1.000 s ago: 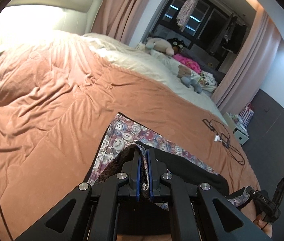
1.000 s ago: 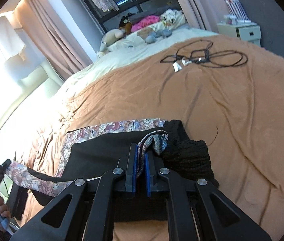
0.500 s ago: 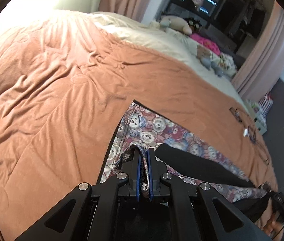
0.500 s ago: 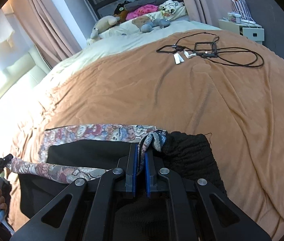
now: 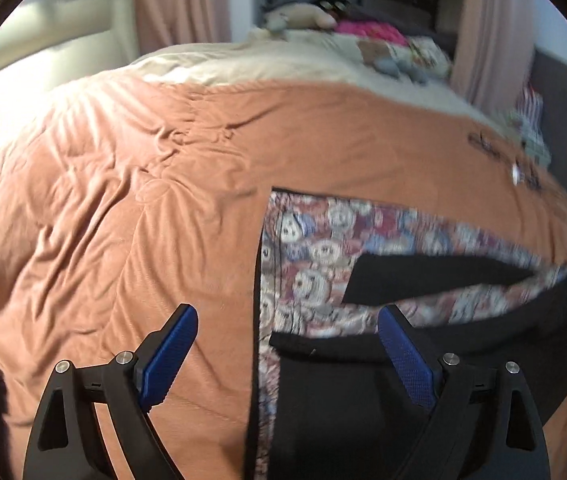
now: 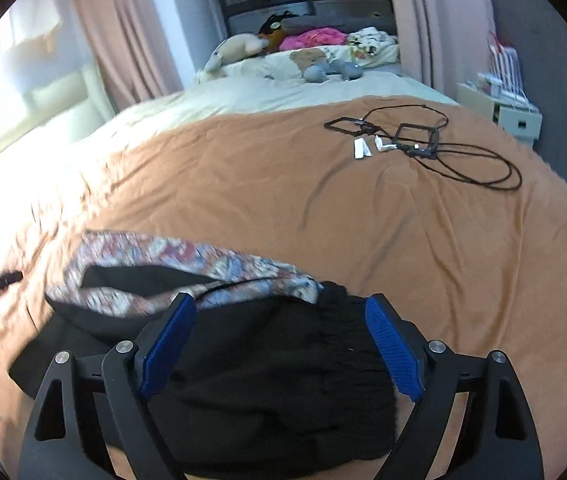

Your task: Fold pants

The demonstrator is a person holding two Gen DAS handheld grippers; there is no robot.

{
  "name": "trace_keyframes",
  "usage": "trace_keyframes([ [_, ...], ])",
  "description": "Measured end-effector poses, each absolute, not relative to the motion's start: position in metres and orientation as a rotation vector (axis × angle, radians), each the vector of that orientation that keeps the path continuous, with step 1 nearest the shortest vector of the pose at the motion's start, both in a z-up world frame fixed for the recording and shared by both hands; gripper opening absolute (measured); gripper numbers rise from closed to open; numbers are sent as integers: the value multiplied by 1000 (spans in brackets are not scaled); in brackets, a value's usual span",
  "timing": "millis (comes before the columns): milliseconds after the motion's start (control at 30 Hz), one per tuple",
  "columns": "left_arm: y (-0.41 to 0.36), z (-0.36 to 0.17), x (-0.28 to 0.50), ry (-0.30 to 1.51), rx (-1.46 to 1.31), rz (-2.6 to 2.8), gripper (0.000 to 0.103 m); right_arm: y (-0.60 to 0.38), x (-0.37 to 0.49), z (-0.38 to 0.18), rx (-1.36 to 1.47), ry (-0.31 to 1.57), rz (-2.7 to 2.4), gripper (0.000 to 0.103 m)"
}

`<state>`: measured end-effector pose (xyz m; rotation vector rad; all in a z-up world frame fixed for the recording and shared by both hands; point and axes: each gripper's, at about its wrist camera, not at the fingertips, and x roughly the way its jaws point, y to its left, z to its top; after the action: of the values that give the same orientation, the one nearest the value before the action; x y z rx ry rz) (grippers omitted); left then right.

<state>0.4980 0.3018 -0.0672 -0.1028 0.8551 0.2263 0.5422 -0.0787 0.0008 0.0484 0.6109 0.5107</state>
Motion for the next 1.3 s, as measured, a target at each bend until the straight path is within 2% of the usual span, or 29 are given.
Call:
trace_keyframes([
  [533, 291, -126, 514, 1025, 160, 106, 89, -84, 574, -15, -162, 722, 535, 86],
  [600, 296, -131, 519, 1031, 143, 102, 84, -82, 580, -19, -169, 739, 537, 86],
  [667, 299, -134, 523, 1034, 134, 105, 74, -81, 585, -21, -162, 749, 542, 86],
  [733, 300, -135, 527, 1019, 131, 103, 71, -79, 587, -22, -166, 746, 551, 76],
  [767, 301, -134, 528, 1010, 123, 101, 70, -78, 589, -22, -176, 751, 552, 67],
  [900, 305, -133, 535, 978, 75, 87, 63, -79, 594, -24, -147, 765, 570, 48],
  [1000, 300, -132, 540, 958, 93, 68, 62, -79, 594, -26, -155, 754, 571, 47],
  [1033, 297, -132, 542, 950, 115, 73, 55, -79, 593, -26, -160, 746, 571, 45],
  [1067, 295, -131, 543, 944, 129, 77, 43, -79, 592, -26, -164, 736, 570, 38],
  [1100, 294, -130, 545, 930, 141, 82, 38, -80, 591, -26, -170, 725, 559, 25],
  [1167, 294, -124, 547, 908, 145, 91, 11, -84, 592, -24, -159, 713, 547, 16],
  [1300, 301, -109, 548, 878, 117, 113, 8, -89, 588, -18, -140, 682, 543, 9],
])
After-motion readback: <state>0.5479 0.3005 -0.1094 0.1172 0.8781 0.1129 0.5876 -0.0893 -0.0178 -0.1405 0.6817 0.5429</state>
